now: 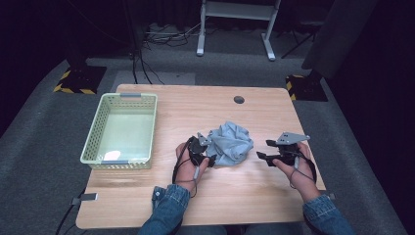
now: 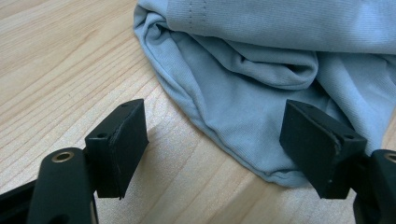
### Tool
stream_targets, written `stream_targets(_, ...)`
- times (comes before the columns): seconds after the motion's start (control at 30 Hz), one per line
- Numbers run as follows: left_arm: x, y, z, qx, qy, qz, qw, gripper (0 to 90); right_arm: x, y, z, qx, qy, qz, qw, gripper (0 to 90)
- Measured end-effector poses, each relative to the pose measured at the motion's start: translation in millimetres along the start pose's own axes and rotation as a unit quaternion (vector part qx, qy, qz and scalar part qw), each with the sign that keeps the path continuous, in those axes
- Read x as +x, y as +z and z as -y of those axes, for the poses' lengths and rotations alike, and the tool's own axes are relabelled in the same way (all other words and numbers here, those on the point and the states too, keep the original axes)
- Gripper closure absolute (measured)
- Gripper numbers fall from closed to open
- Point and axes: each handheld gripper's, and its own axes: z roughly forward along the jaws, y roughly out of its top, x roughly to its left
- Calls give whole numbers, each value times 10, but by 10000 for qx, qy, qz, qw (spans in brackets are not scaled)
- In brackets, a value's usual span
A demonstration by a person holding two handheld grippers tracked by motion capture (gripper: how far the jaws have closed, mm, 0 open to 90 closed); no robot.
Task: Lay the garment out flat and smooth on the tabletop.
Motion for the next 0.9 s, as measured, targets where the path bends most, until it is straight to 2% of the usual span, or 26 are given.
stream_targets(0.17,0,0,0,-1,0,-2,10000,229,15,110,-48,61,-83,-79,9999,372)
stream_targets(0.43,0,0,0,-1,-1,-1,10000,229,32,273,-109,263,-325,-240,9988,474)
stream_targets(0.53,-1,0,0,0,-3,-2,10000,229,32,321,-129,384,-453,-304,9978,552)
stream_targets(0.6,-1,0,0,3,-1,-3,10000,229,38,349,-135,511,-593,-368,9963,691)
stream_targets(0.7,0,0,0,2,-5,-1,10000,229,76,354,-139,552,-714,-390,9952,864)
stream_targets(0.9,0,1,-2,11,-12,2,10000,228,87,270,-153,481,-648,-338,9962,886)
